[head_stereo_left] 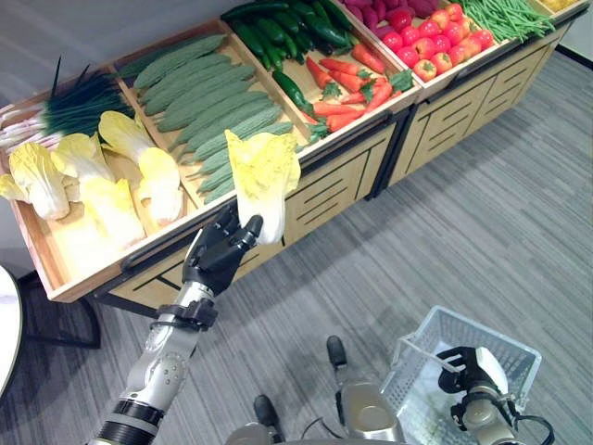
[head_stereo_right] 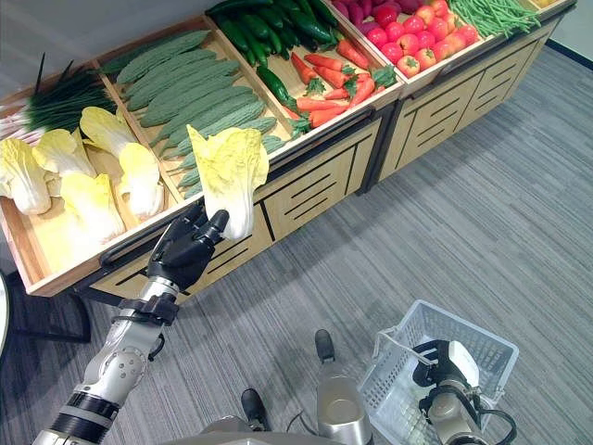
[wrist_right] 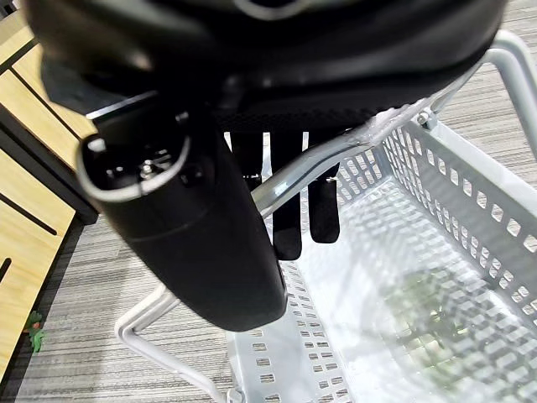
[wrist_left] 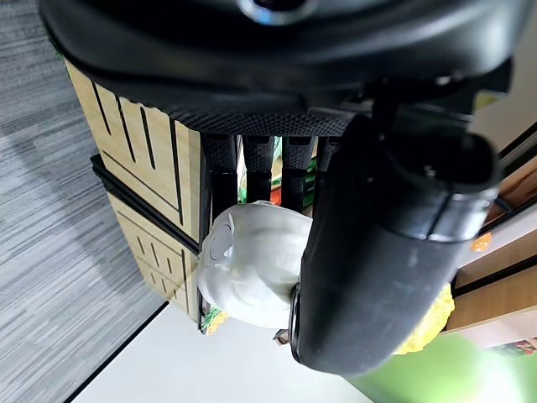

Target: Get the vegetables into the basket

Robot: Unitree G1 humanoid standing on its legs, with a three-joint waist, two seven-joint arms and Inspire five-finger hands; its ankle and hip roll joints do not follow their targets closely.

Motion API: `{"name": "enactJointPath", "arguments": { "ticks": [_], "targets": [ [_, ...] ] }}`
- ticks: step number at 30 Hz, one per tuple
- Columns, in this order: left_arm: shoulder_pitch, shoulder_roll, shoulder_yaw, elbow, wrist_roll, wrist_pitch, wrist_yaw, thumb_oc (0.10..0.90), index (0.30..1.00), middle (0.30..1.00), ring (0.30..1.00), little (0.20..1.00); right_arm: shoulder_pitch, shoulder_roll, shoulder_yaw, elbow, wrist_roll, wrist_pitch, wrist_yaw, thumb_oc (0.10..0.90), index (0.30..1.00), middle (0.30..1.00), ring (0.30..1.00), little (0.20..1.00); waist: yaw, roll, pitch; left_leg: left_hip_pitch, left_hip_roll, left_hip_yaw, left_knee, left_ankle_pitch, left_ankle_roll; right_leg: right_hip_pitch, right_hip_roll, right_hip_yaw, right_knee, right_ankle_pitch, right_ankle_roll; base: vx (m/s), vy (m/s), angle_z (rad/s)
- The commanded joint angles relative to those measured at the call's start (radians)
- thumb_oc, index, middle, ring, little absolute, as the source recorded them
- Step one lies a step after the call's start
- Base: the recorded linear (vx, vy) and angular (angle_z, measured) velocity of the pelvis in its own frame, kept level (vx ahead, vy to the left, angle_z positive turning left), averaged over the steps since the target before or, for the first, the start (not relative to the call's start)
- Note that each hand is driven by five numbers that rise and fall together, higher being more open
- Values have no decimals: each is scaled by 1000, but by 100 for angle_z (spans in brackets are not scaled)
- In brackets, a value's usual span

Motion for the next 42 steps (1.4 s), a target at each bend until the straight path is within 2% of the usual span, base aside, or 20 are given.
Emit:
{"name": "enactJointPath", "arguments": {
  "ticks": [1, 2, 6, 8, 10, 11, 15, 19, 20, 23, 26, 28, 30, 32, 33, 34, 35, 37, 38, 42],
  "targets": [
    [-93, 55, 26, -91, 10, -78, -51, 400, 300, 300, 300, 300, -28, -50, -8, -16, -8, -12, -30, 400, 300, 300, 300, 300, -1, -62, -25, -23, -1, -31, 148, -117, 10, 55, -133, 18, 68, -108, 110, -23, 103, -4],
    [-96, 55, 25, -89, 14, -79, -48, 400, 300, 300, 300, 300, -25, -51, -10, -23, -10, -10, -30, 400, 300, 300, 300, 300, -3, -63, -25, -21, -6, -26, 146, -120, 14, 49, -135, 22, 80, -107, 115, -36, 183, -7],
    [-132, 65, 4, -76, 43, -93, -22, 400, 300, 300, 300, 300, -12, -48, -17, -60, -20, -1, -38, 400, 300, 300, 300, 300, -27, -84, -18, -2, -51, 17, 119, -135, 45, -10, -154, 69, 110, 0, 179, -47, 173, -20],
    [-148, 76, 1, -66, 65, -103, -13, 400, 300, 300, 300, 300, -20, -44, -10, -81, -22, 6, -33, 400, 300, 300, 300, 300, -34, -86, -8, -5, -52, 41, 114, -133, 51, -42, -165, 66, 112, 51, 196, -97, 103, -40],
    [-156, 92, -4, -52, 83, -108, -3, 400, 300, 300, 300, 300, -16, -34, 2, -105, -23, 7, -31, 400, 300, 300, 300, 300, -29, -84, 2, -11, -43, 65, 112, -129, 59, -60, -174, 13, 140, 30, 189, -148, 108, -75],
    [-165, 99, -2, -41, 92, -107, 0, 400, 300, 300, 300, 300, -21, -27, 18, -94, -24, 6, -23, 400, 300, 300, 300, 300, -18, -75, 9, -14, -30, 85, 104, -125, 66, -45, -179, -59, 174, -27, 162, -176, 119, -83],
    [-129, 105, 18, -49, 121, -104, 21, 400, 300, 300, 300, 300, -26, -11, 26, -58, -16, 7, -17, 400, 300, 300, 300, 300, 19, -51, -10, -34, 0, 148, 70, -85, 72, 18, -192, -149, 280, -114, 134, -129, 41, -66],
    [-87, 121, 49, -70, 169, -107, 45, 400, 300, 300, 300, 300, -22, -3, 30, -56, -19, 14, -7, 400, 300, 300, 300, 300, 59, -58, -47, -43, 14, 180, 60, -79, 51, 130, -213, -192, 234, -120, 155, -8, -96, -52],
    [-84, 130, 60, -63, 184, -109, 50, 400, 300, 300, 300, 300, -20, -3, 30, -58, -15, 15, -4, 400, 300, 300, 300, 300, 65, -69, -52, -49, 22, 199, 76, -73, 40, 150, -209, -214, 159, -111, 162, 7, -176, -44],
    [-88, 133, 72, -55, 187, -111, 59, 400, 300, 300, 300, 300, -10, -2, 29, -58, -23, 20, -2, 400, 300, 300, 300, 300, 70, -71, -48, -49, 46, 237, 89, -56, 23, 163, -187, -275, 124, -142, 150, 0, -228, -59],
    [-105, 110, 49, -58, 217, -113, 79, 400, 300, 300, 300, 300, 16, -24, 0, -54, -11, 27, -11, 400, 300, 300, 300, 300, 40, -42, -21, -73, 96, 238, 132, -16, -24, 179, -146, -279, 73, -203, 113, -11, -366, -34],
    [-131, 87, 27, -53, 219, -113, 93, 400, 300, 300, 300, 300, 33, -47, -20, -39, 9, 29, -26, 400, 300, 300, 300, 300, 18, -20, -1, -85, 130, 215, 162, 11, -54, 194, -114, -269, 71, -239, 82, 7, -388, -9],
    [-141, 78, 23, -50, 225, -119, 96, 400, 300, 300, 300, 300, 36, -59, -30, -9, 22, 26, -32, 400, 300, 300, 300, 300, 12, -15, 8, -101, 152, 190, 227, 4, -67, 201, -101, -261, 71, -253, 65, -9, -257, -2],
    [-146, 70, 23, -53, 228, -131, 109, 400, 300, 300, 300, 300, 25, -78, -33, 9, 32, 29, -40, 400, 300, 300, 300, 300, 29, -13, 20, -139, 131, 57, 271, 35, -66, 180, -87, -223, 80, -241, 46, -11, -103, -16],
    [-149, 65, 10, -65, 236, -134, 124, 400, 300, 300, 300, 300, 9, -90, -37, 50, 49, 35, -56, 400, 300, 300, 300, 300, 49, -15, 28, -158, 92, -106, 227, 20, -60, 172, -91, -189, 88, -238, 50, 73, -5, -56],
    [-147, 67, 9, -73, 240, -140, 134, 400, 300, 300, 300, 300, 0, -99, -34, 69, 57, 33, -60, 400, 300, 300, 300, 300, 62, -17, 27, -169, 76, -179, 192, 6, -53, 161, -93, -163, 90, -234, 53, 63, 12, -81],
    [-147, 67, 9, -73, 241, -140, 134, 400, 300, 300, 300, 300, -1, -99, -34, 69, 58, 33, -60, 400, 300, 300, 300, 300, 61, -17, 25, -172, 75, -179, 190, 8, -52, 157, -93, -163, 89, -232, 53, 65, 46, -94],
    [-137, 80, 14, -72, 234, -152, 138, 400, 300, 300, 300, 300, -26, -118, -24, 89, 69, 30, -70, 400, 300, 300, 300, 300, 82, -18, 26, -205, 57, -302, 155, 10, -45, 139, -92, -106, 95, -222, 61, 93, 105, -63],
    [-131, 84, 21, -73, 231, -155, 135, 400, 300, 300, 300, 300, -37, -123, -14, 95, 68, 29, -64, 400, 300, 300, 300, 300, 84, -21, 23, -203, 43, -316, 168, -13, -35, 132, -92, -86, 99, -222, 63, 110, 246, -90],
    [-123, 95, 2, -60, 252, -160, 127, 400, 300, 300, 300, 300, -40, -101, -33, 95, 81, 36, -55, 400, 300, 300, 300, 300, 82, -36, 6, -166, -19, -207, 156, -66, 26, 95, -153, -19, 129, -163, 118, 103, 445, -63]
  ]
}}
